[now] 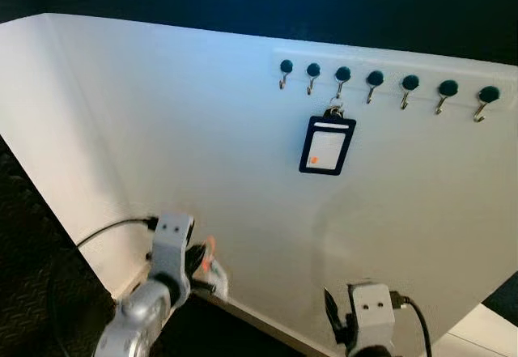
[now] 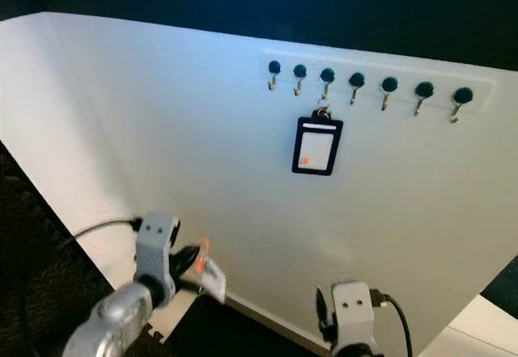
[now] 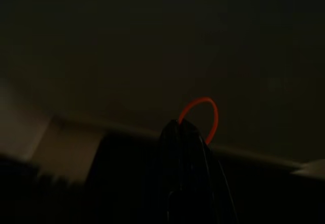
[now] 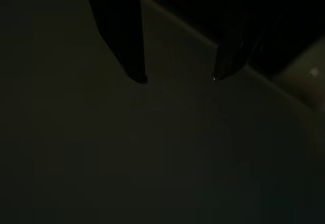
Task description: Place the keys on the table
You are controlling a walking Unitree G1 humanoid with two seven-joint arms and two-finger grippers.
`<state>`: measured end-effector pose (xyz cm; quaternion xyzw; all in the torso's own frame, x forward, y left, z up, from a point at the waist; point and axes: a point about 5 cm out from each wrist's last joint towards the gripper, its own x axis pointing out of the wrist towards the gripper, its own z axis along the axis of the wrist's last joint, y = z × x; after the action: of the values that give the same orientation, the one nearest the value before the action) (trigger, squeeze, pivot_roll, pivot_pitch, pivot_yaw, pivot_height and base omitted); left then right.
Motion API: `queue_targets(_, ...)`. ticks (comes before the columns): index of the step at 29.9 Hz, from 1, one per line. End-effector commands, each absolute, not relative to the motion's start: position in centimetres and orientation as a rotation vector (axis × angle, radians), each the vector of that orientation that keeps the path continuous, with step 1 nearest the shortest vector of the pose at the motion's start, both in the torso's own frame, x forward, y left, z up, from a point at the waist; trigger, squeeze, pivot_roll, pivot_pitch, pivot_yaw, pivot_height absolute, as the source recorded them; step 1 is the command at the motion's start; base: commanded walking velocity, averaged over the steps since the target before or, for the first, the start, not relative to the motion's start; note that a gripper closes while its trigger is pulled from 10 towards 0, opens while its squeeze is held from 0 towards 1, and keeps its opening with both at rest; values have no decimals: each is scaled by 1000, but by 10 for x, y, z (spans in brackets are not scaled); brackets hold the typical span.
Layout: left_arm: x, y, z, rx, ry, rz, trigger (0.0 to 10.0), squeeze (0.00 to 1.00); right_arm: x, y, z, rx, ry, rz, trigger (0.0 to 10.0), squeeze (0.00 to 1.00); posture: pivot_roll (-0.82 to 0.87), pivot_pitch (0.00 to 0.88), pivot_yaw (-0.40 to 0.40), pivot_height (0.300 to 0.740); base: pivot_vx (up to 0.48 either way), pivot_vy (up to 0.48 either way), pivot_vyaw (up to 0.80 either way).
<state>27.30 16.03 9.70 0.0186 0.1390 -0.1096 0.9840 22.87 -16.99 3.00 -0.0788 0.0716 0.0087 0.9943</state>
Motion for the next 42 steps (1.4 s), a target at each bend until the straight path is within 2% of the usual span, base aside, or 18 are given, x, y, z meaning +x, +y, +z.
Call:
queue_targets(1,268,174,84,69,315,-158,10000,0,223,-174,21,-175,173,0,10000,0,75,140,50,740,0,0,0)
queue_targets(4,250,197,53,95,423,-40,10000,0,222,-174,13,-190,199,6,10000,0,73,139,44,740,0,0,0)
queue_targets(10,233,209,33,124,484,5,10000,0,224,-171,9,-198,196,20,10000,0,84,138,36,740,0,0,0)
queue_targets(28,230,205,24,177,452,-16,10000,0,223,-167,-1,-210,195,49,10000,0,87,141,37,740,0,0,0)
queue_targets(42,234,202,26,173,431,-19,10000,0,223,-166,-4,-210,197,67,10000,0,90,140,30,740,0,0,-800)
